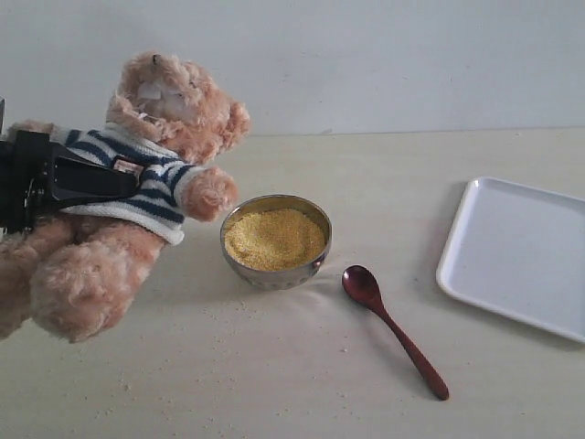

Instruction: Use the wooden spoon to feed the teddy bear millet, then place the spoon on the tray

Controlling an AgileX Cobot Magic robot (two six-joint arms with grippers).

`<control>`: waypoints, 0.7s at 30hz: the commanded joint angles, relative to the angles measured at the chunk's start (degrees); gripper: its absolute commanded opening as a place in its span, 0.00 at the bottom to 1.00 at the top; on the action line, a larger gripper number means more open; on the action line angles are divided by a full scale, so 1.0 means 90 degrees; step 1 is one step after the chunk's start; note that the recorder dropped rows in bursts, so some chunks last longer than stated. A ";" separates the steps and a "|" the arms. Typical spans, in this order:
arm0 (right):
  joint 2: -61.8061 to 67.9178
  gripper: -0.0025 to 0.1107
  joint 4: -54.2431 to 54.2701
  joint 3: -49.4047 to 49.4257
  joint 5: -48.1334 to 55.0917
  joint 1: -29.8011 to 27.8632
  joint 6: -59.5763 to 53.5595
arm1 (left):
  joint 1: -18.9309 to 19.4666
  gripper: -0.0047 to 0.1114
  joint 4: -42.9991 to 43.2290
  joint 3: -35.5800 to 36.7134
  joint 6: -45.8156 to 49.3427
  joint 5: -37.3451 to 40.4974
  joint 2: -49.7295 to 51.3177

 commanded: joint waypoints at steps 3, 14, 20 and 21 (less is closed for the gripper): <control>-0.0027 0.02 -0.1650 -0.0006 -0.0752 0.0007 0.0445 | 0.0028 0.08 -0.0310 0.0006 0.0068 0.0134 -0.0055; -0.0027 0.02 -0.0964 -0.0006 -0.4676 0.0007 0.3259 | 0.0028 0.08 0.0276 0.0006 0.0874 0.0161 -0.0055; -0.0027 0.02 -0.0646 -0.0006 -0.5462 0.0007 0.4676 | 0.0028 0.08 0.0179 0.0006 0.0862 0.0369 -0.0082; -0.0027 0.02 -0.0615 -0.0006 -0.5506 0.0007 0.4676 | 0.0028 0.08 0.0137 0.0006 0.0836 0.0369 -0.0092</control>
